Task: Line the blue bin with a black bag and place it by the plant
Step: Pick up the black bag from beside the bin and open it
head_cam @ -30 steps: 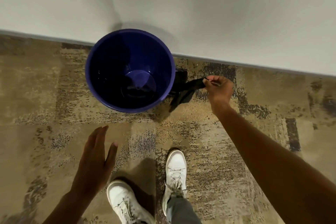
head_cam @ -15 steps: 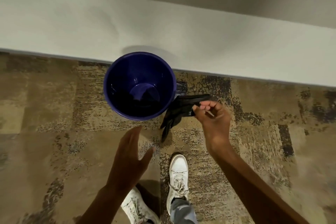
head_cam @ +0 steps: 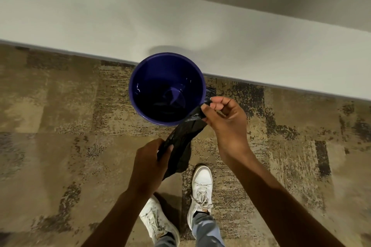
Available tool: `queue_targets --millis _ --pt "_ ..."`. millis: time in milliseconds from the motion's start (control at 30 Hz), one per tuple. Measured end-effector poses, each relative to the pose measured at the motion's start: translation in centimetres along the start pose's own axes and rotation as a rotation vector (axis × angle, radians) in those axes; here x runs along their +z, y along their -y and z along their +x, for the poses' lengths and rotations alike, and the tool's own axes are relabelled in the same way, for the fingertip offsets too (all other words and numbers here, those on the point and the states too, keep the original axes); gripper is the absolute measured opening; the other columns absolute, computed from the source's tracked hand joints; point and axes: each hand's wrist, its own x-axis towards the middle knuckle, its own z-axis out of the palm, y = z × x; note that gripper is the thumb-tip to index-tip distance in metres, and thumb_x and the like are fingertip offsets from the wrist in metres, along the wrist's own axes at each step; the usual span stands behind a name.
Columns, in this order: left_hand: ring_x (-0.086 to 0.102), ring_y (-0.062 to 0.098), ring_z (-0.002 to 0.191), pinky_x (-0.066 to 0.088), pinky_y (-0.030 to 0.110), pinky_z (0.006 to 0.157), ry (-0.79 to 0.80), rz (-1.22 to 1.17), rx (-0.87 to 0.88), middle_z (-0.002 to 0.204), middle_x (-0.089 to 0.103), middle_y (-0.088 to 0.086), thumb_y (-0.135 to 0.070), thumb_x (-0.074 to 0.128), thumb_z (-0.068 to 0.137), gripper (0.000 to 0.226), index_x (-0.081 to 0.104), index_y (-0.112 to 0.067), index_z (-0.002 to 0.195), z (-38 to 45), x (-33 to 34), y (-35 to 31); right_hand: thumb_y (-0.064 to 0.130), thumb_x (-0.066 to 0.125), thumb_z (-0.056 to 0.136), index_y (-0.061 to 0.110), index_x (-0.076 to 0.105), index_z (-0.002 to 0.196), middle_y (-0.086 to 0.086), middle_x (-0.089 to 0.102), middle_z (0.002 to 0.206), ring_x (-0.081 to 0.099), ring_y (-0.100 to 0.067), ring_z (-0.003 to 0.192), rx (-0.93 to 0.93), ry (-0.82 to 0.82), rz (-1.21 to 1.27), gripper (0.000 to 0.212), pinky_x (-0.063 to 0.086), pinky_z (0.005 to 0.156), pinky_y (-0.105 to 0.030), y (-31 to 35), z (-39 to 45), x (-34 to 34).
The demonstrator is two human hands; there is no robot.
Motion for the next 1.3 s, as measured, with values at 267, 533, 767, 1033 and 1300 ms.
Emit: queue_targets --millis 267,533,767,1033,1300 --pt "0.053 0.007 0.053 0.033 0.018 0.044 0.021 -0.143 -0.201 0.056 0.051 -0.003 -0.031 0.059 0.093 0.027 0.053 -0.023 0.068 -0.3 -1.0 0.1 0.023 0.065 0.092 0.013 0.058 0.118 -0.006 0.069 0.105 0.072 -0.019 0.090 0.108 0.068 -0.205 0.029 0.061 0.080 -0.036 -2.4 0.8 0.3" --pt "0.066 0.035 0.069 0.050 0.042 0.055 -0.076 -0.370 -0.416 0.074 0.067 0.021 -0.038 0.060 0.091 0.044 0.064 0.004 0.080 1.0 -1.8 0.1 0.047 0.076 0.076 0.038 0.054 0.123 0.019 0.054 0.122 0.055 0.005 0.111 -0.010 0.507 -0.710 0.053 0.050 0.089 -0.015 -6.7 -4.5 -2.2" --pt "0.062 0.035 0.066 0.046 0.042 0.056 -0.076 -0.385 -0.496 0.080 0.062 0.034 -0.043 0.056 0.092 0.056 0.059 0.012 0.083 0.8 -1.6 0.0 0.042 0.072 0.075 0.027 0.054 0.133 0.005 0.052 0.127 0.055 0.001 0.113 -0.076 0.615 -0.696 0.063 0.052 0.089 -0.017 -8.6 -6.4 -2.8" --pt "0.059 0.017 0.063 0.046 0.028 0.054 0.003 -0.397 -0.439 0.070 0.058 0.002 -0.041 0.060 0.089 0.031 0.057 -0.014 0.076 0.1 -1.3 -1.0 0.019 0.069 0.078 0.011 0.066 0.090 0.006 0.062 0.086 0.059 -0.009 0.076 -0.220 0.439 -0.820 0.015 0.048 0.064 -0.019 -9.1 -5.1 -3.5" --pt "0.066 0.036 0.065 0.055 0.050 0.059 0.189 -0.365 -0.396 0.076 0.070 0.018 -0.025 0.072 0.083 0.019 0.069 -0.007 0.085 -0.8 0.4 -2.1 0.032 0.076 0.074 0.037 0.043 0.075 0.017 0.048 0.067 0.051 0.008 0.064 -0.181 0.346 -0.853 0.033 0.036 0.054 -0.007 -8.9 -4.6 -4.6"
